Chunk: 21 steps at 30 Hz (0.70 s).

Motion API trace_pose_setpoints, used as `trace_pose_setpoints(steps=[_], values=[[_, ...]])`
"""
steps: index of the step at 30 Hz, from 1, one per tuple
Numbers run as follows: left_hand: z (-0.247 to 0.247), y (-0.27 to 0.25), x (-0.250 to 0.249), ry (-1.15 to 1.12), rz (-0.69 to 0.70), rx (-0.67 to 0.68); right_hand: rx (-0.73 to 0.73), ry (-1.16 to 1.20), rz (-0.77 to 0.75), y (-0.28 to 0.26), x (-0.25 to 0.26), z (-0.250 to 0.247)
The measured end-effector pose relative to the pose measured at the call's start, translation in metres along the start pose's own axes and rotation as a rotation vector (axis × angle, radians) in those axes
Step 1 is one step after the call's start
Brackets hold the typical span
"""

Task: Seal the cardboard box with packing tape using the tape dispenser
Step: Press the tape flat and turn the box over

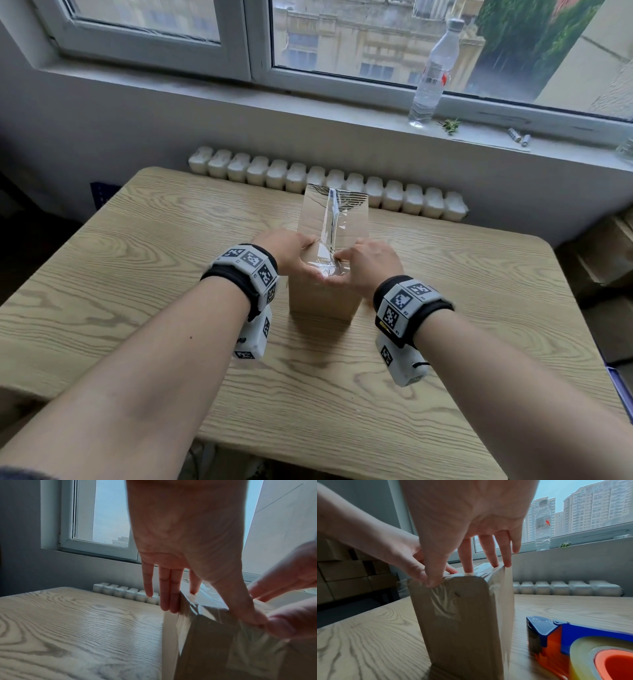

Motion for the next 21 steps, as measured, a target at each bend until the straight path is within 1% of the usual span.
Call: trace_pose_setpoints(steps=[4,7,12,14,18,21], values=[[-0.001,0.004,0.0,0.038,-0.014,0.0,-0.001,-0.041,0.02,0.006,0.004,0.0],[0.001,0.009,0.0,0.055,-0.021,0.01,0.002,-0.016,0.04,0.007,0.004,-0.001],[0.003,0.013,0.003,0.089,-0.013,0.031,0.006,0.012,0.031,0.007,0.001,0.0],[0.004,0.013,0.004,0.096,-0.01,0.05,0.02,0.039,0.032,0.006,-0.003,0.001],[0.006,0.013,0.006,0.104,-0.016,0.084,0.102,0.069,0.018,0.004,-0.009,0.004],[0.006,0.014,0.005,0.112,-0.009,0.094,0.116,0.067,0.007,0.003,-0.013,0.004]])
Point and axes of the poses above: each hand's wrist, its own y-axis towards the middle knuckle, its own z-axis out of the palm, x = y × z, the point moved 8 cm from there along y, towards the middle knuckle, and after that the axes turned 7 degrees about -y, right-handed, at the moved point
